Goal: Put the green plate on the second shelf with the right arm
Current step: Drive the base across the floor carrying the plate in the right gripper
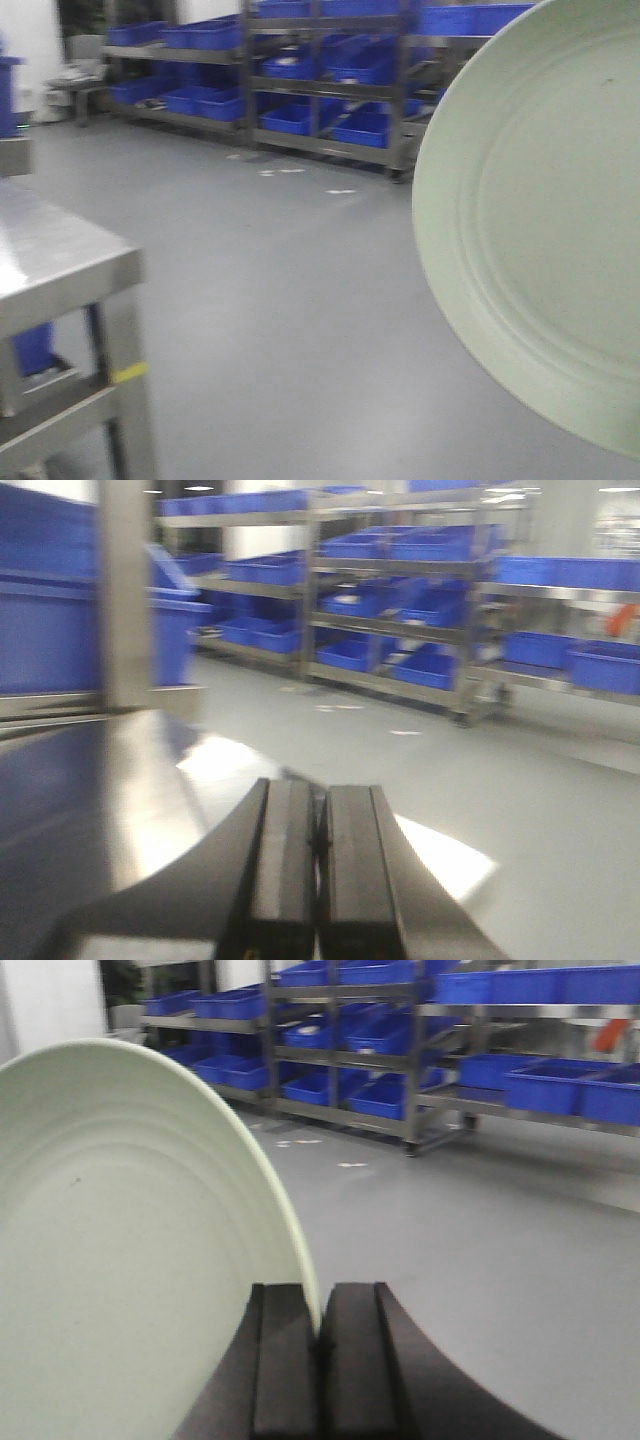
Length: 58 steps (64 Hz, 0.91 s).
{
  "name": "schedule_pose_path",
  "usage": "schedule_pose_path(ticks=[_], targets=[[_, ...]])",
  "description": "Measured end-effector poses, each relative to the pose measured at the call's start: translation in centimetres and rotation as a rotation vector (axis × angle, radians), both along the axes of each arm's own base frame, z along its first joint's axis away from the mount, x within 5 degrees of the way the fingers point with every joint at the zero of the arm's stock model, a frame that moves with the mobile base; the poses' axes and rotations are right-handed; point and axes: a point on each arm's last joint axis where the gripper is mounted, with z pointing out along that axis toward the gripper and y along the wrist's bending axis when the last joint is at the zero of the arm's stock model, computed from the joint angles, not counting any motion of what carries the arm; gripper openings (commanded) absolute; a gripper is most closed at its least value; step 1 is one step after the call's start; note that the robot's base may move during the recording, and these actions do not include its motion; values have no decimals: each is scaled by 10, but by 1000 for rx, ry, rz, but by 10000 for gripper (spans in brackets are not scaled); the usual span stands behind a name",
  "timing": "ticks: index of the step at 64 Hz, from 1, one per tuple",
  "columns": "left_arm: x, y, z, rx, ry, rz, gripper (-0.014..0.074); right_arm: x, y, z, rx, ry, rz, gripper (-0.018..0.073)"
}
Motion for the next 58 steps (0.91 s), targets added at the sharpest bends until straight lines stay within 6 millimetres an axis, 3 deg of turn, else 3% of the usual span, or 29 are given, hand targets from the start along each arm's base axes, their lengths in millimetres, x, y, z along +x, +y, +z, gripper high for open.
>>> schedule_pose_path(ticks=[58], targets=[[0, 0, 0, 0, 0, 0, 130, 0, 0, 0, 0, 0, 0, 52]])
